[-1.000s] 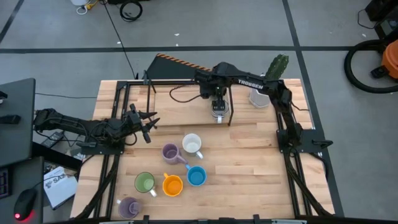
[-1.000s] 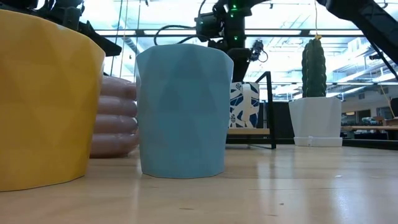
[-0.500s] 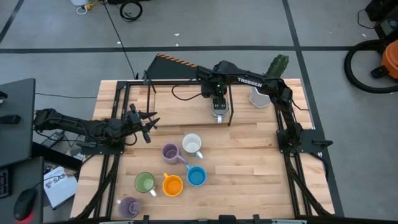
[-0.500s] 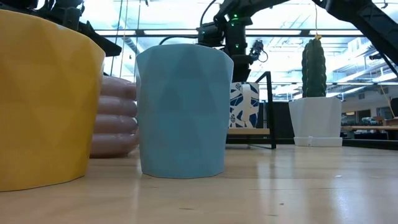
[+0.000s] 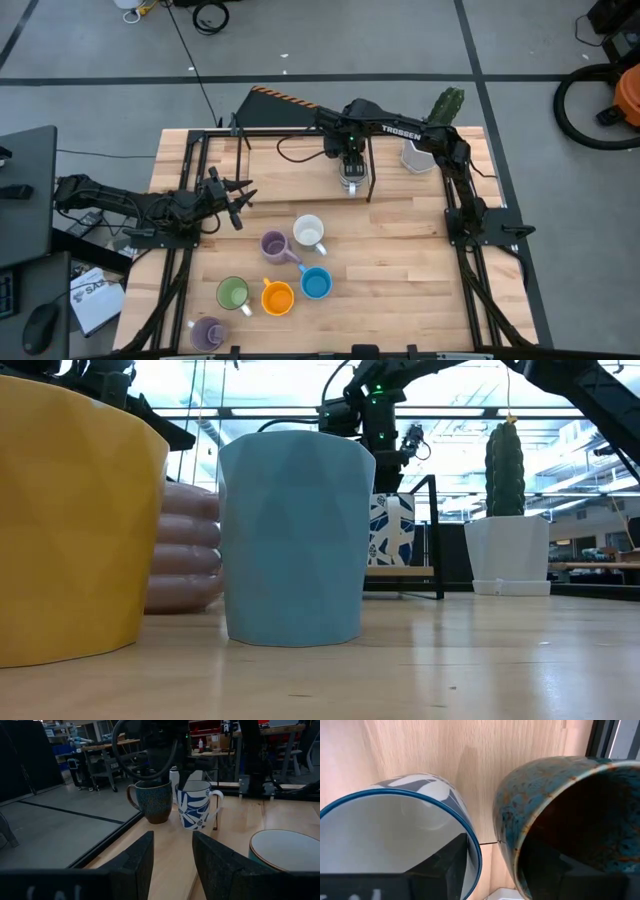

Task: Place coffee mugs
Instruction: Adjust the mugs

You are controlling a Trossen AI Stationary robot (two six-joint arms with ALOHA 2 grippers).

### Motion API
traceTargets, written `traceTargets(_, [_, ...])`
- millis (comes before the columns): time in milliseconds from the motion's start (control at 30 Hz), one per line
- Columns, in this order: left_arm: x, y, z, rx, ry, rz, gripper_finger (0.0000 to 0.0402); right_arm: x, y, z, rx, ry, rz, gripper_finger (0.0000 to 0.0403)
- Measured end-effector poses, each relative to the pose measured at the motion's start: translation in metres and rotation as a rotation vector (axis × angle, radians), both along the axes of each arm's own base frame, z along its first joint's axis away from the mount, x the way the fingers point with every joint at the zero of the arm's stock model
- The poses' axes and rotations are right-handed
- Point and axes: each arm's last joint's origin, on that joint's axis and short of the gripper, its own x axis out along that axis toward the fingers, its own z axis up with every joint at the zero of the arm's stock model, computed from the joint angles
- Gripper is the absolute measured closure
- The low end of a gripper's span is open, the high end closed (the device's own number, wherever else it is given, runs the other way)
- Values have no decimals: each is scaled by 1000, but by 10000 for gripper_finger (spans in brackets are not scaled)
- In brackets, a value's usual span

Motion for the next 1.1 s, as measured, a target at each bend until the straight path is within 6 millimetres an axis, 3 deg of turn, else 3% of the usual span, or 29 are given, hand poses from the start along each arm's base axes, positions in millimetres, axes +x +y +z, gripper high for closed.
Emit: traceTargets(1100, [0, 0, 0, 0, 0, 0, 261, 0, -1, 0, -29, 16, 53, 250])
